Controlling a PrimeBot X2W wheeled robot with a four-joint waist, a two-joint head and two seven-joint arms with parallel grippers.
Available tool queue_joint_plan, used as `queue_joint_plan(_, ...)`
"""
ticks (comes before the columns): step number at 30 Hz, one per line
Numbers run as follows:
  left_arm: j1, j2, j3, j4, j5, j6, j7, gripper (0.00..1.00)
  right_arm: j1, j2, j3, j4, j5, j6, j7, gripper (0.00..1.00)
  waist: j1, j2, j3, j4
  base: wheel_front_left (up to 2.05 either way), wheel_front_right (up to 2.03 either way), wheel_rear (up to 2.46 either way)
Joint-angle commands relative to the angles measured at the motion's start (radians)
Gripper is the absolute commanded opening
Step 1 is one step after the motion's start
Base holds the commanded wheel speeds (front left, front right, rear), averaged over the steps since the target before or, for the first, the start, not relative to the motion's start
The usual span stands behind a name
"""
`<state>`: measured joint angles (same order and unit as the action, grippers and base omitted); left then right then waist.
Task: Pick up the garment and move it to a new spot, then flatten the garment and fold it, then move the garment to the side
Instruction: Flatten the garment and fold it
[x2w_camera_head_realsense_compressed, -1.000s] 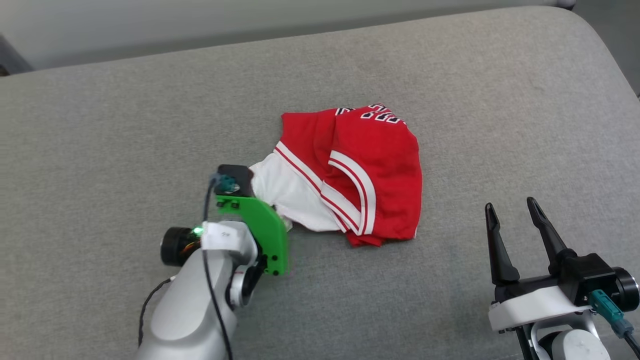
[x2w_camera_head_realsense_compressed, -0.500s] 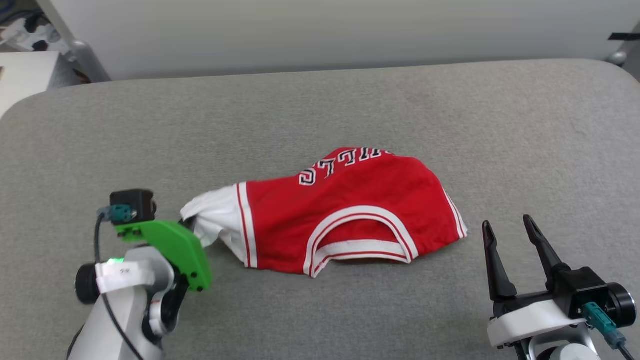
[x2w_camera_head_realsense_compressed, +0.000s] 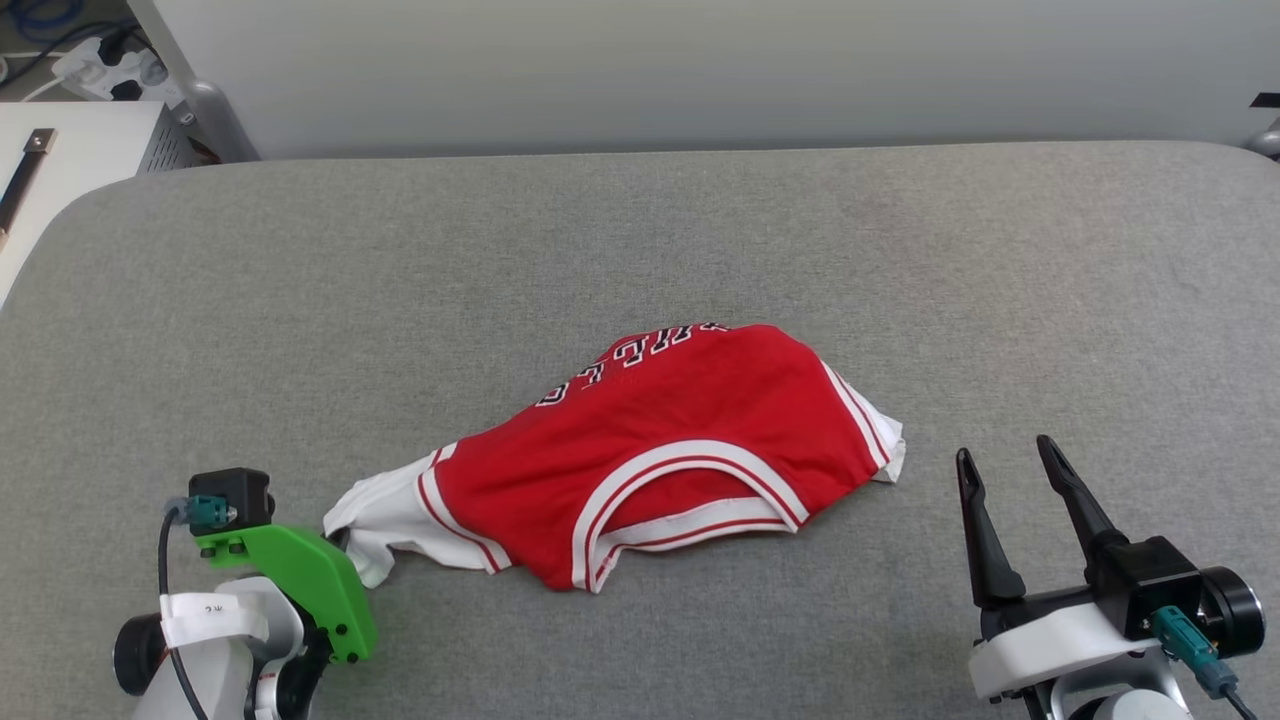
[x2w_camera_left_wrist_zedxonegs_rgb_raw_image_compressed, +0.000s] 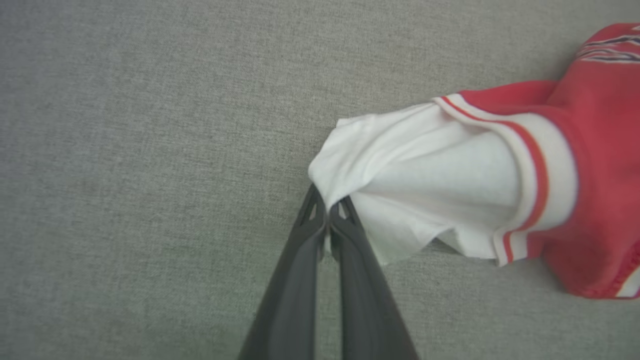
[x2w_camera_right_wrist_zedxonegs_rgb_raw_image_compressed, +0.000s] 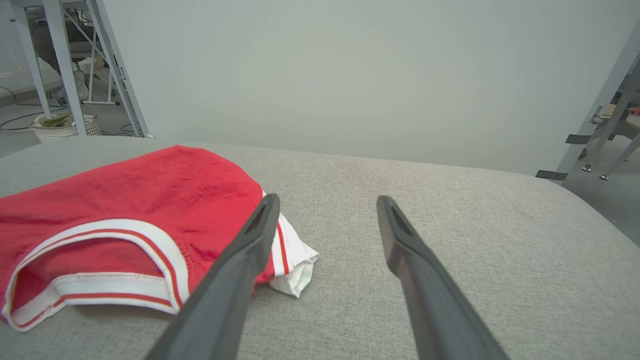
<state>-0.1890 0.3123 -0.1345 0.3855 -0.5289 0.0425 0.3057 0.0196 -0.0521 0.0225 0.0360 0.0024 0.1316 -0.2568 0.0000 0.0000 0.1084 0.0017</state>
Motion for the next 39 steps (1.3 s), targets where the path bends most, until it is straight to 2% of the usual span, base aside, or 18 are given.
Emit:
queue_joint_plan(1, -0.025, 0.015, -0.004, 0.02, 0.01, -0.013, -0.017, 0.36, -0.001, 0.002, 0.0, 0.004, -0.008, -0.001, -0.005, 1.0, 0.0, 0.0, -0.001, 0.0, 0.0, 0.0, 0.0)
queue_joint_plan(2, -0.037, 0.019, -0.005, 0.038, 0.015, -0.017, -0.031, 0.95, -0.001, 0.002, 0.0, 0.005, -0.008, -0.001, -0.005, 1.0, 0.0, 0.0, -0.001, 0.0, 0.0, 0.0, 0.0)
queue_joint_plan(3, -0.047, 0.025, -0.007, 0.053, 0.024, -0.016, -0.042, 1.0, -0.002, 0.002, 0.0, 0.006, -0.008, -0.001, -0.005, 1.0, 0.0, 0.0, -0.001, 0.0, 0.0, 0.0, 0.0)
queue_joint_plan(7, -0.088, 0.047, -0.014, 0.096, 0.067, -0.01, -0.116, 1.0, -0.004, 0.002, -0.004, 0.01, -0.006, -0.001, -0.005, 1.0, 0.0, 0.0, -0.008, 0.003, 0.0, 0.0, 0.0)
queue_joint_plan(11, -0.11, 0.041, -0.019, 0.096, 0.088, -0.015, -0.218, 1.0, 0.004, 0.002, -0.014, 0.018, 0.002, -0.001, -0.005, 1.0, 0.0, 0.0, -0.029, 0.014, 0.0, 0.0, 0.0)
queue_joint_plan(20, -0.062, -0.003, -0.073, -0.045, 0.11, -0.097, -0.462, 1.0, 0.031, 0.002, -0.041, 0.022, 0.014, -0.001, -0.005, 1.0, 0.0, 0.0, -0.086, 0.041, 0.0, 0.0, 0.0)
queue_joint_plan(23, -0.024, -0.031, -0.081, -0.103, 0.098, -0.112, -0.52, 1.0, 0.038, 0.002, -0.05, 0.021, 0.015, -0.001, -0.005, 1.0, 0.0, 0.0, -0.095, 0.046, 0.0, 0.0, 0.0)
queue_joint_plan(27, 0.04, -0.043, -0.105, -0.152, 0.124, -0.123, -0.554, 1.0, 0.046, 0.002, -0.052, 0.02, 0.016, -0.001, -0.005, 1.0, 0.0, 0.0, -0.106, 0.051, 0.0, 0.0, 0.0)
queue_joint_plan(35, 0.141, -0.099, -0.077, -0.245, 0.17, -0.09, -0.567, 1.0, 0.063, 0.002, -0.073, 0.028, 0.032, -0.001, -0.005, 1.0, 0.0, 0.0, -0.106, 0.068, 0.0, 0.0, 0.0)
queue_joint_plan(39, 0.148, -0.106, -0.081, -0.258, 0.205, -0.101, -0.567, 1.0, 0.039, -0.005, -0.074, 0.03, 0.027, -0.001, 0.054, 1.0, 0.0, 0.0, -0.088, 0.085, 0.0, 0.0, 0.0)
